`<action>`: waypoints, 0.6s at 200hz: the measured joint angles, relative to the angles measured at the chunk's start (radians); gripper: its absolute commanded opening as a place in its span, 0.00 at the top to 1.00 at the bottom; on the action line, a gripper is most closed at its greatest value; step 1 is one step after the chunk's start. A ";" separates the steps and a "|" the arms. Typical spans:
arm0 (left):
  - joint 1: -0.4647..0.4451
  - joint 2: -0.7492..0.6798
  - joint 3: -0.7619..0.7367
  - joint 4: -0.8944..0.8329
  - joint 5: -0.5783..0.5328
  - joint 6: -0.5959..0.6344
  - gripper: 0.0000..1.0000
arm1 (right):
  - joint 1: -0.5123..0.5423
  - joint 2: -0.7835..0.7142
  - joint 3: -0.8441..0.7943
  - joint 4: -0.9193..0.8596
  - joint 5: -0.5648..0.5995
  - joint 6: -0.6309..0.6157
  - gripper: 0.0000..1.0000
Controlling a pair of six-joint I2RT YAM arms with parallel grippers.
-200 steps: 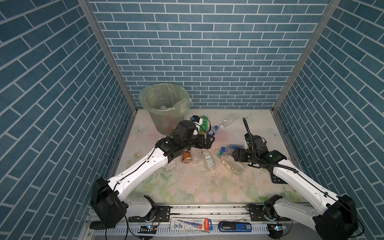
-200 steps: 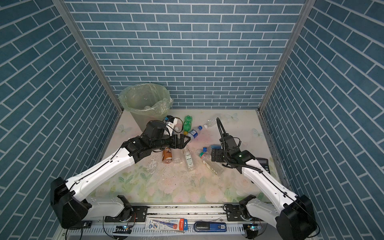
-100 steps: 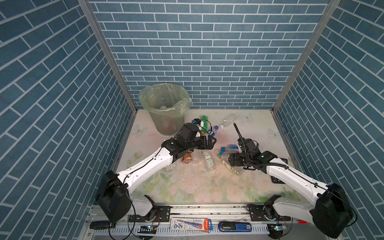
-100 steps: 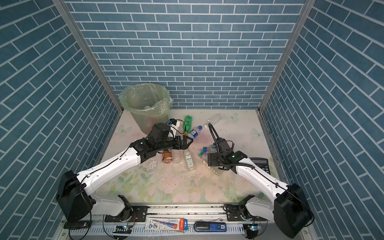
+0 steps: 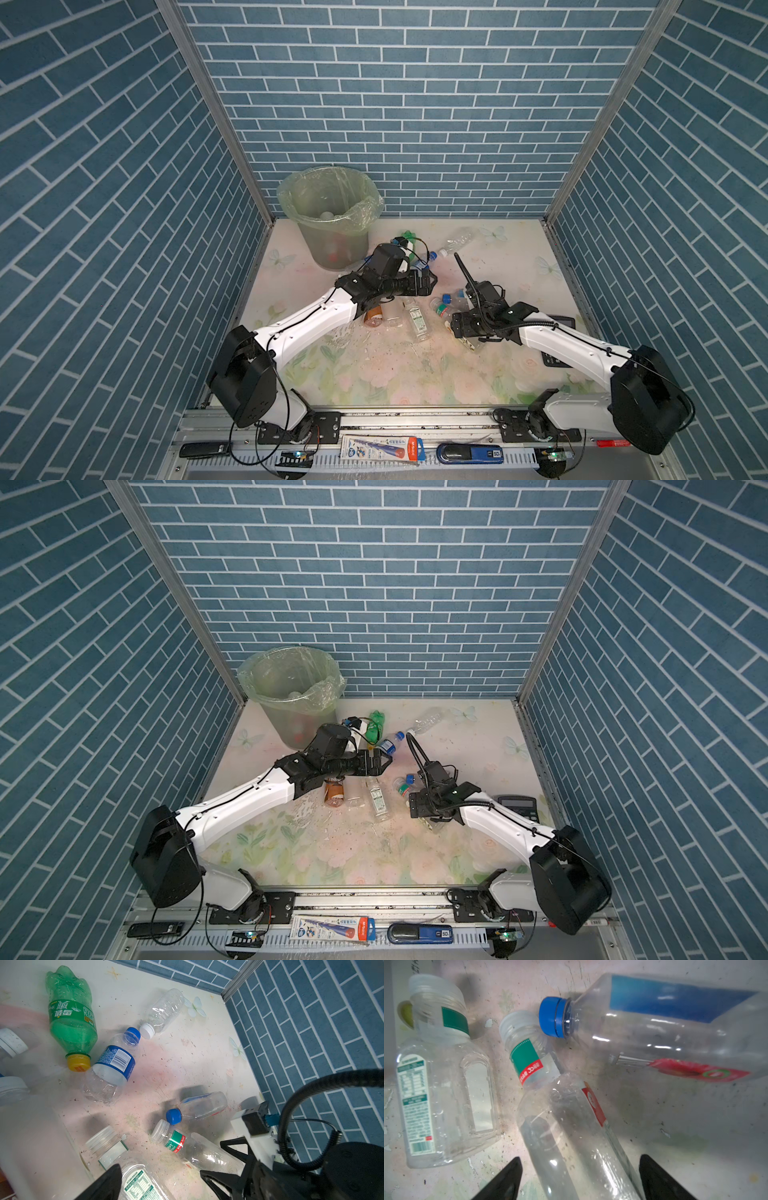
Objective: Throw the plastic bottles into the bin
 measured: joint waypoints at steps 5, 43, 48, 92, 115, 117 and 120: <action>0.000 0.001 0.003 0.000 0.000 0.000 0.01 | 0.003 0.008 0.000 0.002 0.000 0.000 0.11; 0.000 0.021 0.026 0.000 0.002 0.000 0.01 | 0.017 0.047 0.000 0.019 0.002 -0.005 0.14; 0.000 0.021 0.027 -0.002 0.002 0.000 0.01 | 0.017 0.049 0.000 0.021 0.003 -0.008 0.16; 0.005 0.021 0.032 -0.007 0.002 0.000 0.01 | 0.018 0.060 0.000 0.047 0.010 -0.023 0.32; 0.013 0.021 0.032 -0.008 0.005 -0.002 0.01 | 0.018 0.064 0.000 0.054 0.016 -0.025 0.36; 0.014 0.021 0.032 -0.008 0.006 -0.002 0.01 | 0.018 0.064 0.000 0.055 0.016 -0.026 0.36; 0.015 0.021 0.032 -0.008 0.006 -0.003 0.01 | 0.018 0.064 0.000 0.055 0.016 -0.026 0.37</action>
